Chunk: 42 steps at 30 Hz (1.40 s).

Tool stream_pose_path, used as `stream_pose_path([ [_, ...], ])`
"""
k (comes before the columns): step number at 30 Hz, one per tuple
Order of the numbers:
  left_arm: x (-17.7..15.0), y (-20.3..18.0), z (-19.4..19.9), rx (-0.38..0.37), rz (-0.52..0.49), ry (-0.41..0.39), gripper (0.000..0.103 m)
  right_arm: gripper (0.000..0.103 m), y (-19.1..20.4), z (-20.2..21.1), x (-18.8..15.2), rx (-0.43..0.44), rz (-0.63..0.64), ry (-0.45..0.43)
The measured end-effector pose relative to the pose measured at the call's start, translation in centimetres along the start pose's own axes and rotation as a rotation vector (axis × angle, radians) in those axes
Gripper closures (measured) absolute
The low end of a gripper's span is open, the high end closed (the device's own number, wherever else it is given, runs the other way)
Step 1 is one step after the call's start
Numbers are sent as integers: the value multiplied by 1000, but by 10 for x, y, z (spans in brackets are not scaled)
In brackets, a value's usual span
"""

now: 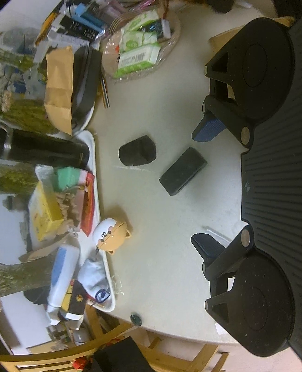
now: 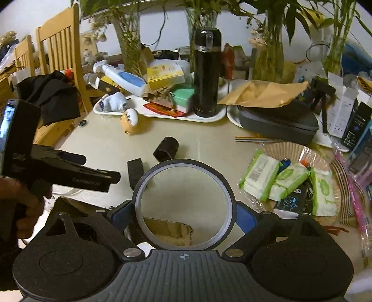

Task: Organize rigid objects
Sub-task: 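Grasp the black rectangular block with the left gripper while the right holds the tape ring, then carry the block with the left gripper while the right carries the tape ring to the box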

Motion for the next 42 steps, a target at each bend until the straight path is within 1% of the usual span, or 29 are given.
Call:
stream_pose_path([
  [5, 9, -4, -24, -6, 28, 36, 17, 11, -5, -5, 1, -12, -19, 21],
  [8, 13, -7, -37, -8, 51, 63, 23, 11, -4, -7, 2, -7, -16, 28],
  [11, 16, -10, -52, -18, 74, 92, 24, 11, -4, -9, 2, -5, -14, 34],
  [14, 16, -9, -66, -6, 89, 135, 32, 11, -6, -9, 5, -4, -26, 33],
  [15, 17, -9, -68, -16, 101, 131, 34, 11, -7, -9, 5, -4, -32, 33],
  [17, 17, -10, -72, -16, 103, 147, 37, 11, -8, -10, 6, -6, -38, 34],
  [18, 17, -11, -73, -12, 96, 148, 44, 11, -9, -10, 6, -7, -39, 34],
  [19, 17, -12, -73, -10, 86, 148, 47, 11, -9, -10, 6, -7, -39, 35],
  [20, 17, -13, -74, -4, 76, 153, 54, 11, -9, -10, 6, -8, -38, 35],
  [21, 17, -13, -73, 14, 65, 154, 62, 11, -9, -11, 6, -8, -37, 37],
  [23, 17, -12, -72, 44, 51, 158, 71, 11, -8, -11, 6, -7, -37, 38],
  [25, 15, -9, -69, 28, 66, 151, 71, 11, -8, -12, 6, -11, -38, 39],
  [29, 16, -6, -57, 62, 37, 119, 72, 11, -8, -14, 6, -17, -39, 42],
  [37, 12, 1, -18, 65, 27, 70, 72, 11, -8, -19, 6, -27, -47, 57],
  [42, 9, 5, 2, 63, 39, 42, 72, 11, -6, -22, 5, -28, -53, 73],
])
Point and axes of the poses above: each gripper's, at about its wrist camera, not at the fingertips, and z roughly against the way its jaws point, y to its left, x to its top, the point moved 6 cm from there along -z, roughly the way its jaws point, and after that the axes turned 12 degrees about -z, right-handed, at the moved point
